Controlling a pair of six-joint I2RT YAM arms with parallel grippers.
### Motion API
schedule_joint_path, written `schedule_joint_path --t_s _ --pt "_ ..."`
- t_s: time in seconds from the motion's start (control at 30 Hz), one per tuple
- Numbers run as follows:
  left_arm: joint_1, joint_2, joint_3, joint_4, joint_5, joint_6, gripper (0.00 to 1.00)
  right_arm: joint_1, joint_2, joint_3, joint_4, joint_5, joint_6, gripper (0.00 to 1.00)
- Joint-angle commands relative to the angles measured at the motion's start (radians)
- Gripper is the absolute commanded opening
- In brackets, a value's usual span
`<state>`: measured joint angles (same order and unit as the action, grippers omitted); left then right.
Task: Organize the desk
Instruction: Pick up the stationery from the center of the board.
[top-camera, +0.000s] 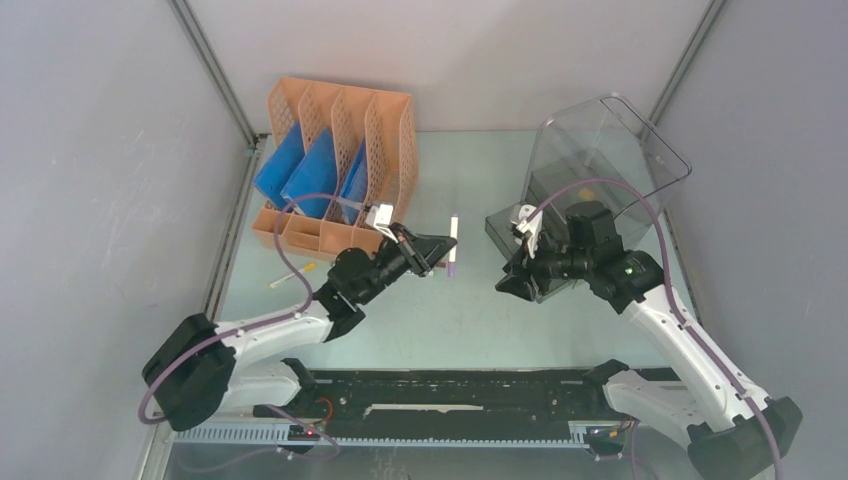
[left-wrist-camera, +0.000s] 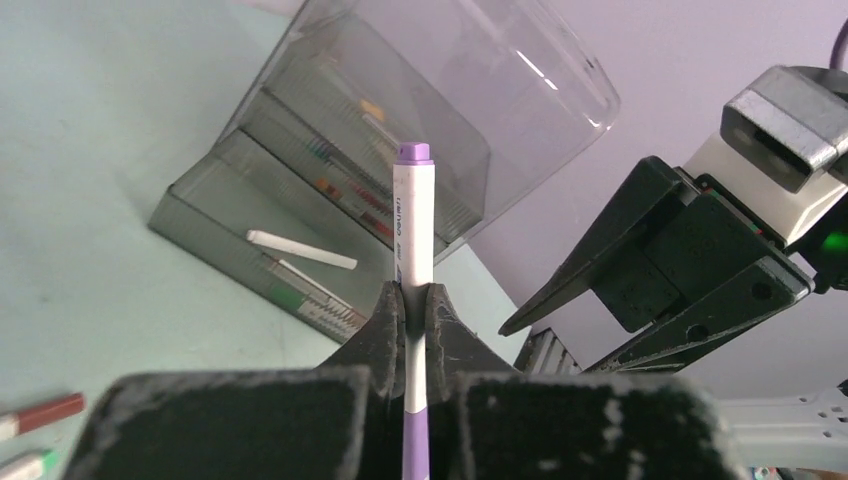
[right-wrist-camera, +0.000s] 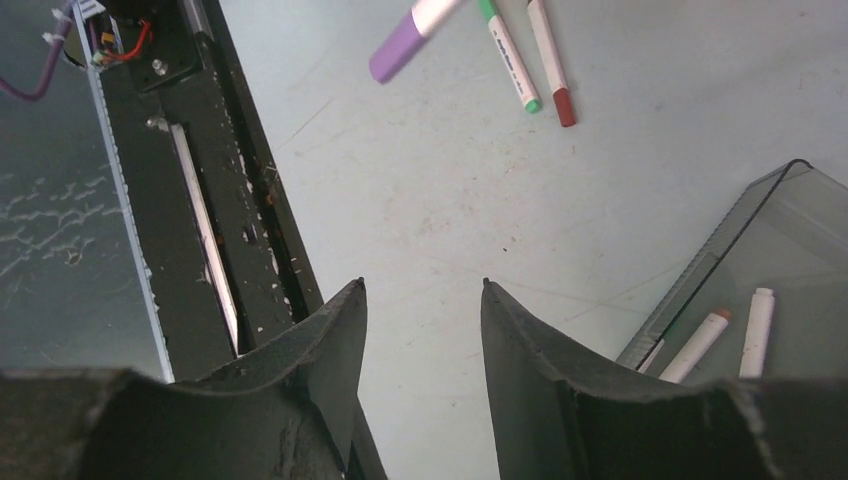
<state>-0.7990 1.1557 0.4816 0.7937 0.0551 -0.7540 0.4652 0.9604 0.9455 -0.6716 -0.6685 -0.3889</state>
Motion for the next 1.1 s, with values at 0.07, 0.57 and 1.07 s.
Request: schedule_joint_path --t_s 0.07,0.57,1.07 --pt "-0.048 0.125 0.082 0.221 -0.004 0.008 0.00 -0.037 -0.030 0.044 0.072 -0.085 0.136 0.54" --pt "-0.140 0.266 0.171 0.342 -0.096 -0.021 0.00 -0.061 -0.035 0.037 0.190 -0.103 0.366 0.55" --pt "-0.222 0.292 0.232 0.342 -0.151 0.003 0.00 -0.067 -0.060 0.002 0.267 -0.022 0.506 0.55"
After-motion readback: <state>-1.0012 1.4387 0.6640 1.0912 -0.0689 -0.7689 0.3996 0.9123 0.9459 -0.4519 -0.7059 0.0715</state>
